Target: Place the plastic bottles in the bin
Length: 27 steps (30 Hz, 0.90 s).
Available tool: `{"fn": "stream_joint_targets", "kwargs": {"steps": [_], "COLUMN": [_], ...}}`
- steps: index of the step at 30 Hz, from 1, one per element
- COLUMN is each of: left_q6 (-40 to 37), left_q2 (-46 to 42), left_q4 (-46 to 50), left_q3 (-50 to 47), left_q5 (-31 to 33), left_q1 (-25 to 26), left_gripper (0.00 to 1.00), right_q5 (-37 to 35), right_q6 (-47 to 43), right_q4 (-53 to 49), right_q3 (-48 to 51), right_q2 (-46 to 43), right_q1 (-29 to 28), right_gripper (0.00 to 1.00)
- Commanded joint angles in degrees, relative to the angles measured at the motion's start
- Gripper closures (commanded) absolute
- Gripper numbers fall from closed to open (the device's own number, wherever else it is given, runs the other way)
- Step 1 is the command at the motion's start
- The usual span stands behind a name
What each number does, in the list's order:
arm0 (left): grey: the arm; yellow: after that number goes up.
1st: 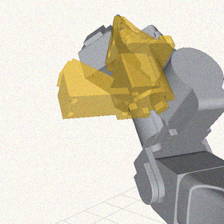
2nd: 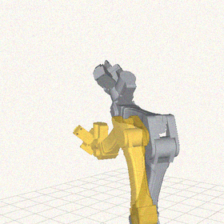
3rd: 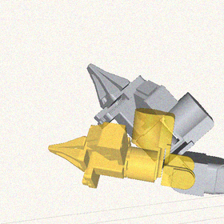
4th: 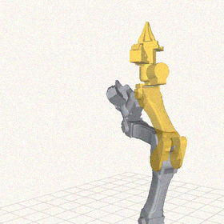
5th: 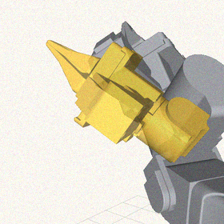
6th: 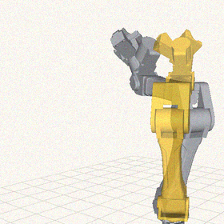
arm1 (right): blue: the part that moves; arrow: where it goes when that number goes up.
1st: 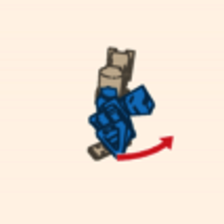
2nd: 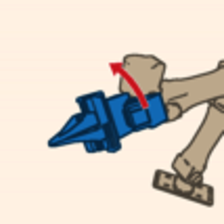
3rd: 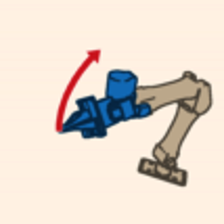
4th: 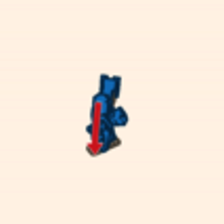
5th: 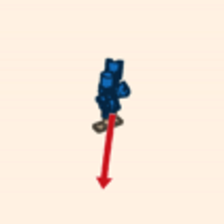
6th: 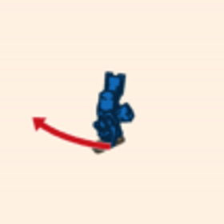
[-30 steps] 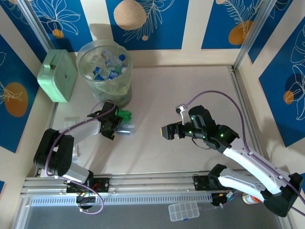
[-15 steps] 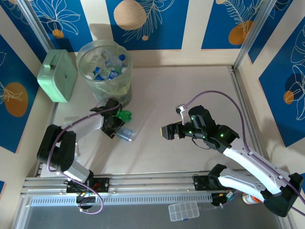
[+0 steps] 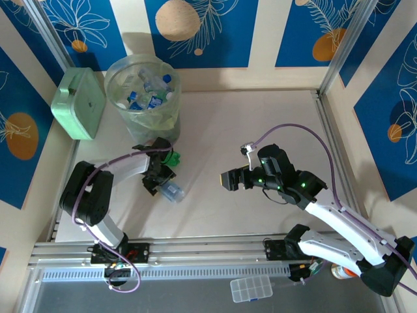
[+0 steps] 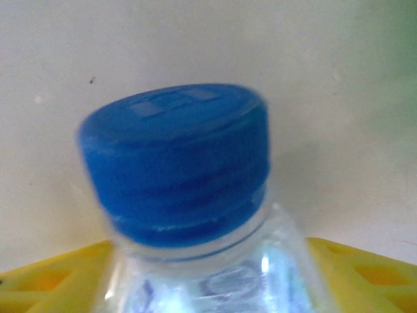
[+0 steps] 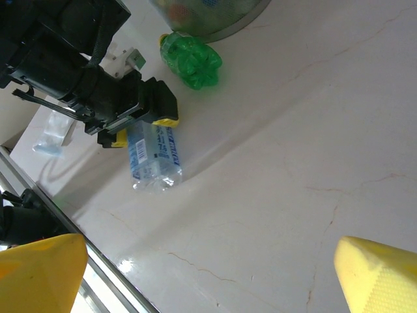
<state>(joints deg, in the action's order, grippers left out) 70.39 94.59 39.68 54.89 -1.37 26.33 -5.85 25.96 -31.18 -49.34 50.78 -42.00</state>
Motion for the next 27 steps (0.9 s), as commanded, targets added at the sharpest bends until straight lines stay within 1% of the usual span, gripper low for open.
{"fn": "stream_joint_targets", "kwargs": {"steps": [1,4,8,10,12,16,18,21,24,27], "left_q6": [-0.17,0.01,0.41,-0.35,-2.22,-7.97,-12.07,-17.51,-22.44,-26.93], "left_q2": [-0.68,-3.38,-8.34,-11.29,-14.6,-22.09,-25.78,-31.13,-34.46,-35.34], "left_q4": [2.52,3.2,4.79,4.13,1.86,-6.12,-11.28,-20.52,-28.89,-29.94], "left_q3": [0.77,0.37,0.39,0.3,-0.09,-2.5,-4.08,-7.06,-8.83,-6.98], "left_q5": [0.27,1.4,2.24,2.41,2.47,1.38,-0.42,-4.95,-12.18,-16.82], "left_q1": [0.74,0.77,0.86,0.91,0.91,1.01,1.09,1.1,1.07,1.14], "left_gripper": [0.39,0.43,0.43,0.45,0.47,0.49,0.5,0.51,0.51,0.54], "right_q5": [-0.9,-1.49,-1.31,0.08,1.46,2.95,4.22,6.37,7.33,7.3], "right_q6": [-0.9,-0.91,-0.82,-1.04,-1.13,-0.9,-0.82,-1.08,-1.68,-2.75], "right_q4": [-1.64,-2.0,-2.13,-1.75,-1.11,-0.24,0.2,0.98,1.04,0.86], "right_q3": [-0.93,-0.96,-0.88,-0.85,-1.12,-2.09,-2.72,-4.05,-6.32,-9.21], "right_q2": [-1.11,-1.97,-2.68,-2.81,-2.83,-2.54,-2.47,-1.81,-0.44,1.56], "right_q1": [-0.19,-0.19,-0.19,-0.26,-0.53,-1.06,-1.3,-1.8,-2.55,-3.38], "right_gripper": [0.03,0.03,0.03,0.03,0.03,0.02,0.03,0.03,0.02,0.03]}}
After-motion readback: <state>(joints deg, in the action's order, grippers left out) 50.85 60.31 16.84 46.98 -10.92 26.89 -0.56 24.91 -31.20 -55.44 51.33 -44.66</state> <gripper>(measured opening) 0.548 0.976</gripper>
